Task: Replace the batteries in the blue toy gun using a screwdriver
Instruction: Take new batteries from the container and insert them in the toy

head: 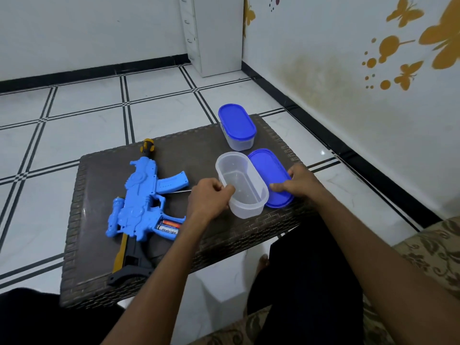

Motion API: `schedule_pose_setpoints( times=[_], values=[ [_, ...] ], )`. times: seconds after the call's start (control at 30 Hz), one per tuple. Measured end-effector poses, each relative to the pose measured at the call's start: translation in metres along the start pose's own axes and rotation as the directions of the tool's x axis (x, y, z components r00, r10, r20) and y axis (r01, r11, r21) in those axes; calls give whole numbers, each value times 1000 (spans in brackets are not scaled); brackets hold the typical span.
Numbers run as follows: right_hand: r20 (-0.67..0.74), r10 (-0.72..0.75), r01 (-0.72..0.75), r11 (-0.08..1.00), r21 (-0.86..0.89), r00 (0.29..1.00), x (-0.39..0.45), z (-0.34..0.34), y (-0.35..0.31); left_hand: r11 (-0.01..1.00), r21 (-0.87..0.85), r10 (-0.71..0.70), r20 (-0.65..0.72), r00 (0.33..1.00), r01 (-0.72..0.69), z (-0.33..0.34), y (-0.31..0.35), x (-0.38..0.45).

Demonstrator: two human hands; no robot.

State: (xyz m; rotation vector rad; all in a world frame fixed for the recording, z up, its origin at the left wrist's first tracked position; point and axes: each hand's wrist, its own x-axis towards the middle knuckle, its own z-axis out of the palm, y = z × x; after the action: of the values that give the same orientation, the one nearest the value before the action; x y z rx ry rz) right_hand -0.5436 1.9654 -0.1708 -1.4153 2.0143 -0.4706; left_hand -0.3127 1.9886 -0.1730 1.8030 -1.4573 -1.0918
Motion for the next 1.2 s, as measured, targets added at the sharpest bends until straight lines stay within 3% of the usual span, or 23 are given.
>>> schedule_pose_setpoints(
  times=[0.07, 0.13, 0.27, 0.4, 0.53, 0.63, 0.73, 0.93, 1.2],
  values=[
    [-36, 13, -4, 970, 241, 999, -5, -6, 3, 1000, 5, 5, 15, 1000, -5, 5, 5, -2],
    [-108, 2, 35, 940, 340, 994, -14, -16, 4, 1000, -8, 6, 47, 999, -6, 14, 8, -1],
    [-196, -81, 141, 937, 320, 977, -24, -26, -1, 997, -81, 3, 79, 997, 4, 37, 20, -4],
    [-72, -163, 177, 942, 287, 984, -31, -22, -8, 948, -319, 12, 107, 994, 23, 61, 20, 3],
    [-7, -173, 170, 962, 215, 985, -30, -24, -9, 876, -477, 11, 179, 984, 77, 69, 27, -2],
    [-27, -246, 247, 961, 123, 969, -28, -23, -6, 829, -549, 13, 215, 977, 110, 66, 25, 1],
    [-56, -364, 359, 930, -81, 930, -28, -12, -1, 791, -596, 1, 232, 973, 141, 61, 28, 3],
    [1, -439, 388, 793, -470, 898, -40, 8, 1, 758, -635, -65, 154, 986, 149, 57, 32, 14],
    [79, -401, 390, 797, -461, 913, -41, 8, -10, 767, -631, -78, 92, 993, 119, 59, 42, 51]
  ],
)
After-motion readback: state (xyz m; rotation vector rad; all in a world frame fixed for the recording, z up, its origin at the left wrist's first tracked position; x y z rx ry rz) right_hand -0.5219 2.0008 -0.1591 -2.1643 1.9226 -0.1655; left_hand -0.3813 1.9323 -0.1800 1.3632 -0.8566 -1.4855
